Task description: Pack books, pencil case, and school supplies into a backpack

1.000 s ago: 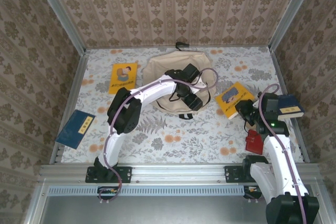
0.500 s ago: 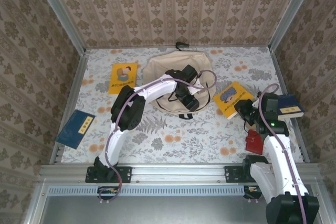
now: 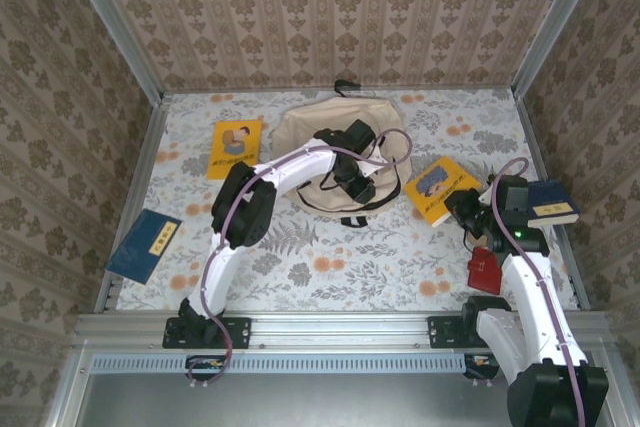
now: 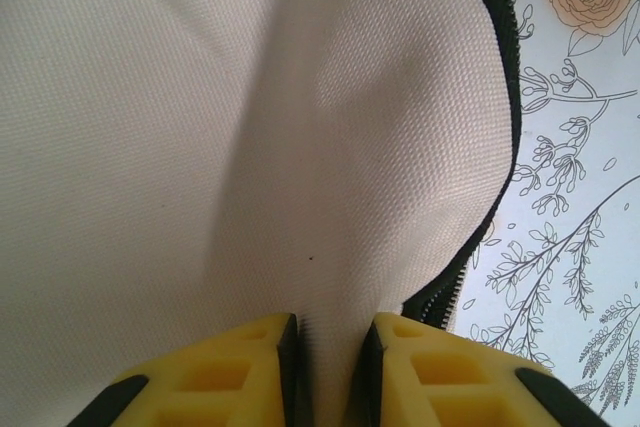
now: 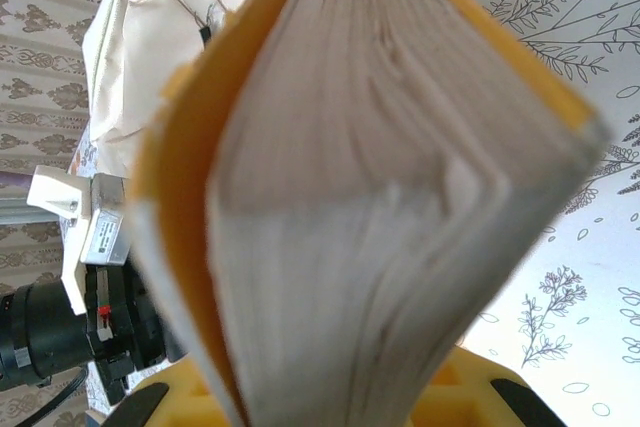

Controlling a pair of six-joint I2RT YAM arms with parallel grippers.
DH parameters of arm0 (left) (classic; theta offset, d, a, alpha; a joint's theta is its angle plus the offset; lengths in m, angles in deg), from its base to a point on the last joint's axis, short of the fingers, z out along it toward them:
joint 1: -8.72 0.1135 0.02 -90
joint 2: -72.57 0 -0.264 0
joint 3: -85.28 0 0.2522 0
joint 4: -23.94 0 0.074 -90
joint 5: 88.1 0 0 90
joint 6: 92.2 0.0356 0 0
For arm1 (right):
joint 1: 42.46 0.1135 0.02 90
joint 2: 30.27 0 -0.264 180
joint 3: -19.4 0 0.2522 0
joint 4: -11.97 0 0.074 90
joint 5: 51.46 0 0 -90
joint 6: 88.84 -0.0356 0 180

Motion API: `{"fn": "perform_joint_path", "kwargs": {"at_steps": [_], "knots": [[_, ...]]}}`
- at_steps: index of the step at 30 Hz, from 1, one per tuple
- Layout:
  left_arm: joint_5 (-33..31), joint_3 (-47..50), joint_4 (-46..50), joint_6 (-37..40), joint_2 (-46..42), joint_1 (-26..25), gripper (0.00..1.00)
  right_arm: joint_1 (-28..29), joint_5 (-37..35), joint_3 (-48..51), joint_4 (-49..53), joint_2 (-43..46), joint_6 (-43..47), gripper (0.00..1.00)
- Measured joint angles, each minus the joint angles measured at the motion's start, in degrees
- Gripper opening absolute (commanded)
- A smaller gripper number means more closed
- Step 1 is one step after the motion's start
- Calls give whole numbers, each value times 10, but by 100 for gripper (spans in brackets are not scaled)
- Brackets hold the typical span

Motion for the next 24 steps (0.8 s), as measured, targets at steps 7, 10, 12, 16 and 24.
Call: {"fn": "perform_joint_path", "kwargs": {"at_steps": [7,10,12,16,24], "knots": [[9,0,0,-10,-5,8,14,0,0,6,-2,0,0,11],[12,3,-2,-15,-23,12,12,0,0,7,-2,0,0,10],[15,6,-5,-22,-37,16,10,0,0,7,-2,2,0,10],[22,16,-21,-31,-68,25,8,0,0,7,1,11,3,11],[24,31,-45,-55,-85,33,0,0,0,6,15,27,9,10]]}}
